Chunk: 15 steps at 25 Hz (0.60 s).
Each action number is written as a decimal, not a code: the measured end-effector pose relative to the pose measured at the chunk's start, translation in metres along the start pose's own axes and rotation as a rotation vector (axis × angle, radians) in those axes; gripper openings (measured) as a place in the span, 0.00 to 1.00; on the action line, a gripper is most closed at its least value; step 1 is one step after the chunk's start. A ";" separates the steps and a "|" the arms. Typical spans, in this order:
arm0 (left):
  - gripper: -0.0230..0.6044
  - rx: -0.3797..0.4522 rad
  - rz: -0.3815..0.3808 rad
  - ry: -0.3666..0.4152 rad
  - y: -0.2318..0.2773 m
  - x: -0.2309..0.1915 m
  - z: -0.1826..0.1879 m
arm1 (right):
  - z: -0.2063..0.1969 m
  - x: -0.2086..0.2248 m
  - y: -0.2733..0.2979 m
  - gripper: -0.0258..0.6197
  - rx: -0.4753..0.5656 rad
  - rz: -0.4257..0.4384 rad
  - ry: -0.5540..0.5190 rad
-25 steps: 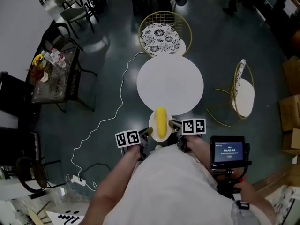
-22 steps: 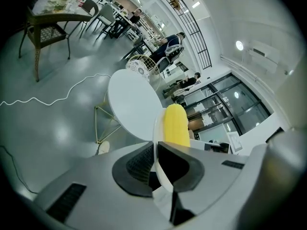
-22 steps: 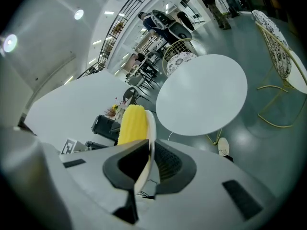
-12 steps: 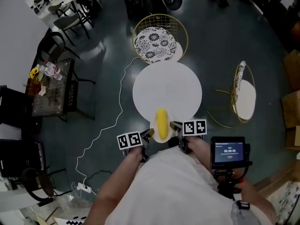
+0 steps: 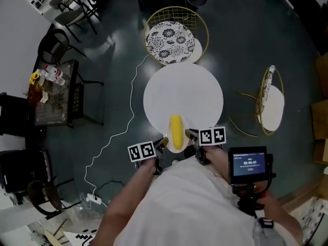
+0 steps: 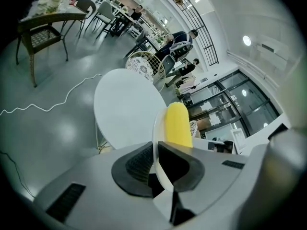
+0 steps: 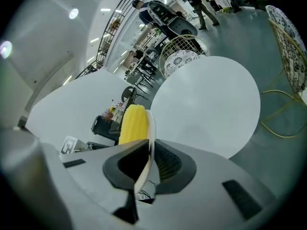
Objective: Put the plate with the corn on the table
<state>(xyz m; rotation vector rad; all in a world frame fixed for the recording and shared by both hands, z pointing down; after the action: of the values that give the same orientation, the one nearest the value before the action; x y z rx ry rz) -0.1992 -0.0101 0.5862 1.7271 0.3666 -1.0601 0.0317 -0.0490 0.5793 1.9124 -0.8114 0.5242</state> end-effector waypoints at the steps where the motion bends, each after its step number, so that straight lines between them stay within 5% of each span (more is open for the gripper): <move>1: 0.09 -0.002 0.005 -0.004 0.003 0.000 0.000 | 0.001 0.003 0.001 0.11 -0.007 0.002 0.001; 15: 0.09 -0.007 0.038 -0.024 0.026 -0.012 0.037 | 0.032 0.030 0.040 0.11 -0.078 0.039 -0.013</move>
<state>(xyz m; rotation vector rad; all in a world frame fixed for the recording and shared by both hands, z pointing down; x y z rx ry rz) -0.2060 -0.0506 0.6089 1.7077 0.3208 -1.0496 0.0243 -0.0997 0.6091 1.8331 -0.8672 0.4971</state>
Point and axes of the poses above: the fingertips, and each gripper's own axes: y forward along the fingers, x to its right, z out of its top, the point moved 9 cm from there along -y, backward along the fingers, and after that the axes turned 12 degrees about -y, right-handed, at the moved point
